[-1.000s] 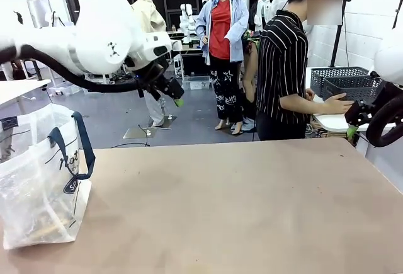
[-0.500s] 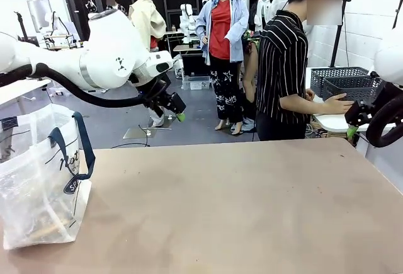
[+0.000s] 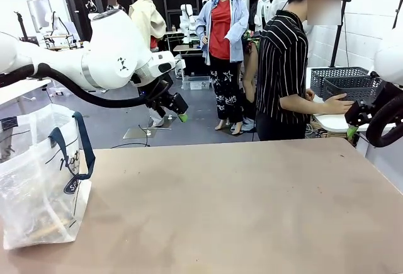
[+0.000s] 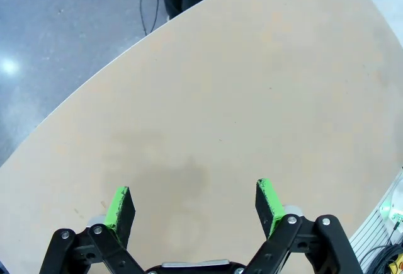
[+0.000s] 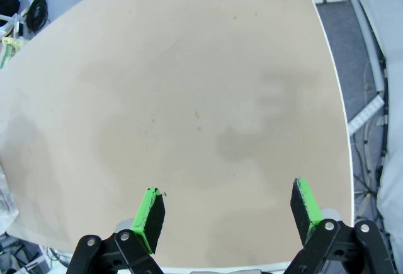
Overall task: Transfer purchased items from the store into the shopping bag.
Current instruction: Move the Reusable shopping bag to the right side of the table.
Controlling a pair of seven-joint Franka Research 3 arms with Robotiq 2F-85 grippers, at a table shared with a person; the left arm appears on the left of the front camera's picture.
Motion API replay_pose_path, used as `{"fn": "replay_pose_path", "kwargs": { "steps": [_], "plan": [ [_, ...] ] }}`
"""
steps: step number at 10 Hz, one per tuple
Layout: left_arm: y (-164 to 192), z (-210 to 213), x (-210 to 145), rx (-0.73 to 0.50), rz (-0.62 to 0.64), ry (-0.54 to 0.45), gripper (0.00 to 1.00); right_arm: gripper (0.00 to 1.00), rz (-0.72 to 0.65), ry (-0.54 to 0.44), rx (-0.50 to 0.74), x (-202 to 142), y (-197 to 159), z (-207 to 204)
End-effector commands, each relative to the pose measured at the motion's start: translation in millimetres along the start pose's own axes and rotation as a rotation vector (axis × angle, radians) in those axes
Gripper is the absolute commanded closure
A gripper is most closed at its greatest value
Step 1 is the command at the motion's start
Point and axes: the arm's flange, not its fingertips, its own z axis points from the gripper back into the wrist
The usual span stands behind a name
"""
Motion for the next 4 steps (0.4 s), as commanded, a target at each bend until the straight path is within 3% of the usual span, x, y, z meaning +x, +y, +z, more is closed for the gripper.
{"fn": "replay_pose_path", "kwargs": {
  "steps": [1,4],
  "plan": [
    [1.4,3.0,-0.5,0.004,0.001,-0.005,0.00,0.00,-0.001,0.005,-0.001,0.2,0.0,-0.9],
    [1.4,3.0,-0.5,0.004,0.001,-0.005,0.00,0.00,-0.001,0.005,-0.001,0.2,0.0,-0.9]
  ]
}}
